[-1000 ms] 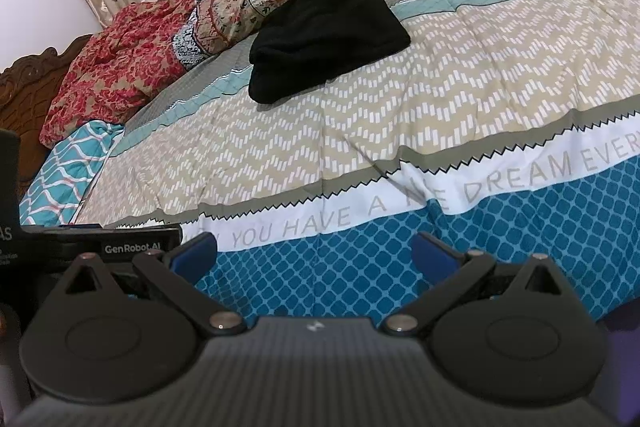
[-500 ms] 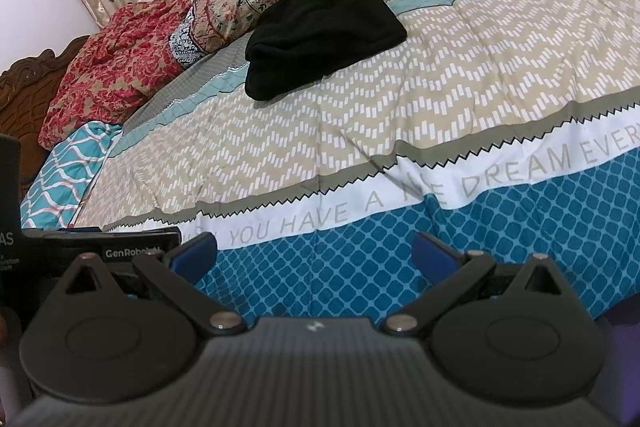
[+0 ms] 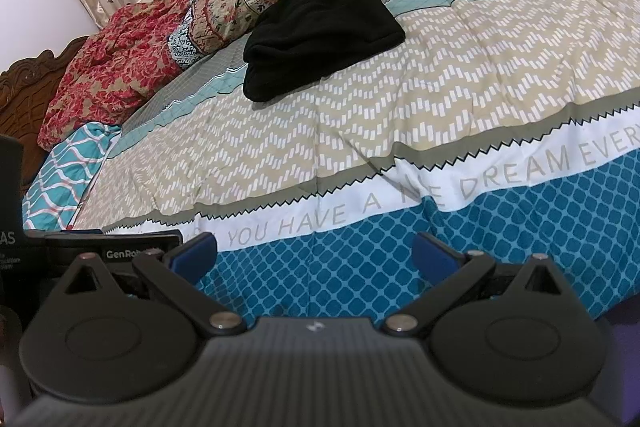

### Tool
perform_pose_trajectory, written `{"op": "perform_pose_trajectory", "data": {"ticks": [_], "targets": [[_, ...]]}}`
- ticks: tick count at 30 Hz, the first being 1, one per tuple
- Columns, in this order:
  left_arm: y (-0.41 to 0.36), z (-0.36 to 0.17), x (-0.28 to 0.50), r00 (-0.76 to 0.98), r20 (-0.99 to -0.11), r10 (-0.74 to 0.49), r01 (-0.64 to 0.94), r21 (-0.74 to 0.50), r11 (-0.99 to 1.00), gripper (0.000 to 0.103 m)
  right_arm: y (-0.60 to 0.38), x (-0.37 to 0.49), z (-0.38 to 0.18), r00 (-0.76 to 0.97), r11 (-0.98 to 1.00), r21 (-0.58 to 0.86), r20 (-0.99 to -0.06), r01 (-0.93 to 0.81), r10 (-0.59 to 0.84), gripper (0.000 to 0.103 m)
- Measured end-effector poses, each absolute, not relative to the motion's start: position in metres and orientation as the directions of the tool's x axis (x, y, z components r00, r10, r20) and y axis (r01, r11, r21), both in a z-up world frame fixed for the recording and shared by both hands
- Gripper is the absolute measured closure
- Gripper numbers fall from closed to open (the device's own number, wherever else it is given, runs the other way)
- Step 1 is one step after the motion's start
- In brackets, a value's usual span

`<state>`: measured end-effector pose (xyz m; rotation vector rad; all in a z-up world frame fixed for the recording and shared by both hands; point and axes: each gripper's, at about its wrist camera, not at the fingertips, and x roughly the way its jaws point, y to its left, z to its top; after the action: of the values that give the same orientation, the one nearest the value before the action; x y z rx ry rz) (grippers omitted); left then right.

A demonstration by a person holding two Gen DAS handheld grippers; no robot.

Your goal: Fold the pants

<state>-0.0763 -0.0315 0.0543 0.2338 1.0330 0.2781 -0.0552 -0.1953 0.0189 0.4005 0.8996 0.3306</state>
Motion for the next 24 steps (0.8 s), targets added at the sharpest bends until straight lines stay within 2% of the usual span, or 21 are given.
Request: {"op": "perform_pose_trajectory", "data": {"ticks": [24], "targets": [[-0.0358,0.0515,-0.0732,0.482,-0.805,0.346,-0.097,0.344,0.934,0.000,-0.2011,-0.0510,0.0141,0.575,0.869,0.488,-0.687,-0.087,0.444,0.000]]}}
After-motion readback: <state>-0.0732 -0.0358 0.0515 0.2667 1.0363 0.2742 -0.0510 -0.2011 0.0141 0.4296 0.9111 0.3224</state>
